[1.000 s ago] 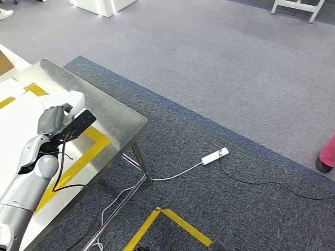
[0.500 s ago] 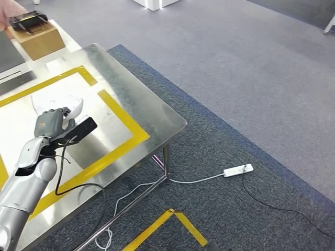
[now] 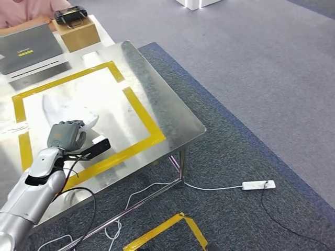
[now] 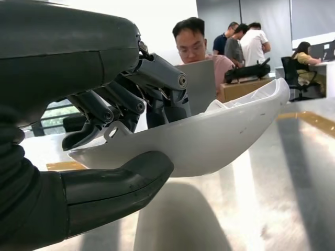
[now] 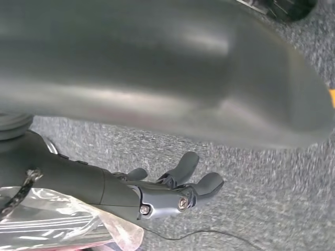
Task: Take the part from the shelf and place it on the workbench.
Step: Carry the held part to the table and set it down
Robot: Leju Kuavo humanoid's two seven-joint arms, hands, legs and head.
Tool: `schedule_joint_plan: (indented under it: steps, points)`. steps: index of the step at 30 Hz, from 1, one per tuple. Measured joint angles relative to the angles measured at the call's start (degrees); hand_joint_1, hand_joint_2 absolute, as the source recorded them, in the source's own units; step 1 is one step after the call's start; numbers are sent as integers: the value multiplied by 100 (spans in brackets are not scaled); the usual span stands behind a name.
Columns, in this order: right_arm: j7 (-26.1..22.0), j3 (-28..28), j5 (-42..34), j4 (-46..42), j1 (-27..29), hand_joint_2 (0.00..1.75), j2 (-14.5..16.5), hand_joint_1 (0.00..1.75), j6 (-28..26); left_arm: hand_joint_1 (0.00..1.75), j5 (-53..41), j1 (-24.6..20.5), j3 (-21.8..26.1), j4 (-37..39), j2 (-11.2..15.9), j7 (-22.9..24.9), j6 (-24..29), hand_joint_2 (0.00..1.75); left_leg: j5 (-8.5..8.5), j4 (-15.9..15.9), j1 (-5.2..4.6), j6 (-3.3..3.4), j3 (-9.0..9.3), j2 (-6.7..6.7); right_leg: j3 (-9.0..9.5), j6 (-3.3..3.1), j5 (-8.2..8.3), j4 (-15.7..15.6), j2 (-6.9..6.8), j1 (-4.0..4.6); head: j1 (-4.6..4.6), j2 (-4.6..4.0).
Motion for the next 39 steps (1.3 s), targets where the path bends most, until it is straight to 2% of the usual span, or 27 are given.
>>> schedule_joint_plan:
  steps: [1, 2, 3, 5, 7, 8, 9, 10, 12, 14, 15, 16, 17, 18, 19, 21, 23, 25, 27, 29, 31, 32, 33, 34, 36, 38, 39]
  points:
    - [-2, -15, 0, 27, 2, 0, 11, 0, -1, 175, -30, 31, -50, 11, -8, -6, -3, 175, 11, 142, 9, -5, -83, 30, 21, 2, -24, 1, -87, 1, -2, 0]
    - [-4, -31, 1, 46, -1, 0, 20, 0, -3, 175, -57, 57, -90, 20, -13, -7, -7, 175, 130, 54, 14, -2, -49, 51, 46, 7, -46, 1, -164, 2, -2, 0]
    - [-8, -42, 3, 57, -5, 0, 30, 0, -5, 175, -81, 74, -119, 25, -15, -8, -10, 175, 332, -246, 12, 14, 97, 93, 80, 15, -72, 1, -239, 5, -2, 0]
    - [-20, -60, 9, 73, -17, 0, 47, 0, -8, 175, -124, 71, -159, 27, -16, -7, -11, 175, 660, -986, -49, 75, 468, 361, 148, 47, -129, 0, -378, 27, -1, 0]
    - [-34, -73, 13, 91, -22, 0, 63, 0, -13, 175, -180, 53, -206, 27, -20, -6, -11, 175, 709, -1365, -128, 148, 647, 585, 188, 98, -179, -6, -515, 66, 2, 1]
    - [-39, -82, 15, 101, -24, 0, 71, 0, -15, 175, -216, 58, -231, 28, -18, -3, -11, 175, 674, -1398, -155, 177, 655, 582, 205, 126, -198, -17, -592, 83, 3, 1]
    - [-44, -91, 16, 108, -29, 0, 75, 0, -17, 175, -245, 72, -255, 28, -13, 2, -11, 175, 666, -1418, -145, 203, 655, 505, 230, 154, -219, -32, -666, 89, 5, 2]
    - [-48, -100, 17, 113, -38, 0, 78, 0, -19, 175, -274, 92, -274, 28, -7, 8, -10, 175, 668, -1435, -131, 223, 664, 424, 242, 187, -255, -24, -651, 88, 14, 2]
    - [-57, -119, 22, 118, -60, 0, 79, 0, -28, 175, -317, 105, -303, 28, 1, 22, -13, 175, 669, -1465, -88, 272, 695, 275, 108, 234, -446, 272, -378, 75, 38, 1]
    - [-61, -143, 27, 132, -50, 0, 80, 0, -35, 175, -353, 108, -333, 32, -8, 43, -14, 175, 659, -1466, -69, 310, 704, 119, -307, 244, -745, 1010, -62, 66, 65, 0]
    - [-63, -151, 28, 143, -32, 0, 80, 0, -35, 175, -367, 118, -349, 38, -12, 56, -10, 175, 656, -1465, -70, 321, 707, 33, -535, 243, -843, 1374, -7, 66, 72, 1]
    - [-66, -155, 29, 156, -11, 0, 80, 0, -35, 175, -379, 134, -367, 49, -16, 65, -3, 175, 651, -1462, -72, 327, 713, -62, -702, 235, -842, 1587, 19, 68, 74, 1]
    - [-72, -158, 30, 168, 3, 0, 80, 0, -36, 175, -389, 150, -381, 63, -16, 71, 8, 175, 645, -1457, -73, 328, 723, -160, -767, 223, -722, 1578, 36, 68, 77, 1]
    - [-80, -162, 30, 178, 9, 0, 80, 0, -37, 175, -396, 161, -390, 79, -16, 77, 20, 175, 635, -1450, -73, 323, 737, -253, -720, 205, -499, 1347, 65, 67, 78, 1]
    - [-90, -170, 31, 186, 6, 0, 80, 0, -37, 175, -402, 166, -396, 95, -16, 83, 32, 175, 622, -1440, -69, 312, 751, -343, -591, 184, -237, 951, 145, 62, 79, 0]
    - [-119, -187, 30, 211, -15, 0, 82, 0, -42, 175, -415, 159, -399, 125, -10, 101, 56, 175, 598, -1413, -67, 270, 750, -491, -301, 152, 49, 281, 370, 39, 74, 1]
    - [-151, -198, 28, 240, -25, 0, 90, 0, -49, 175, -441, 155, -398, 155, 10, 123, 84, 175, 606, -1407, -41, 208, 723, -617, -167, 129, 41, 91, 451, 41, 69, 1]
    - [-172, -209, 29, 261, -33, 0, 103, 0, -54, 175, -463, 171, -392, 187, 52, 138, 107, 175, 612, -1416, -17, 139, 713, -680, -120, 80, 51, 52, 341, 49, 69, 1]
    - [-181, -227, 33, 274, -57, 0, 119, 0, -59, 175, -469, 170, -371, 214, 103, 156, 121, 175, 483, -1225, -32, 66, 624, -421, -79, 9, 59, 9, 218, 33, 37, 0]
    - [-183, -239, 39, 280, -62, 0, 131, 0, -63, 175, -468, 150, -351, 238, 128, 182, 129, 175, 168, -608, -31, -2, 326, -70, -50, -41, 42, -8, 85, 35, 4, 0]
    - [-183, -240, 46, 290, -44, 0, 137, 0, -63, 175, -466, 158, -345, 276, 132, 198, 131, 175, -85, 101, -1, -47, -33, 31, -31, -53, 15, -7, -70, 40, 4, 0]
    - [-183, -242, 53, 297, -40, 0, 137, 0, -62, 175, -466, 171, -340, 302, 137, 201, 133, 175, -64, 222, 11, -56, -101, 44, -21, -52, 1, -6, -148, 41, 3, 0]
    - [-184, -242, 59, 304, -39, 0, 138, 0, -61, 175, -465, 182, -331, 328, 143, 203, 138, 175, 48, 152, 20, -57, -72, 59, -6, -48, -13, -5, -222, 43, 2, 0]
    - [-187, -243, 65, 310, -44, 0, 139, 0, -60, 175, -465, 185, -312, 353, 151, 204, 146, 175, 260, -176, 18, -42, 93, 103, 19, -42, -32, -5, -294, 48, 4, 0]
    - [-198, -244, 74, 320, -57, 0, 145, 0, -56, 175, -463, 158, -267, 394, 167, 202, 174, 175, 583, -997, -40, 24, 520, 379, 75, -12, -77, -4, -428, 73, 2, 0]
    - [-208, -245, 80, 330, -67, 0, 152, 0, -54, 175, -462, 114, -236, 423, 177, 195, 204, 175, 652, -1419, -106, 99, 727, 566, 111, 36, -117, -7, -562, 109, 4, 1]
    - [-214, -245, 81, 334, -72, 0, 157, 0, -53, 175, -461, 105, -226, 437, 181, 193, 213, 175, 637, -1442, -122, 126, 728, 524, 126, 61, -132, -15, -632, 122, 4, 1]
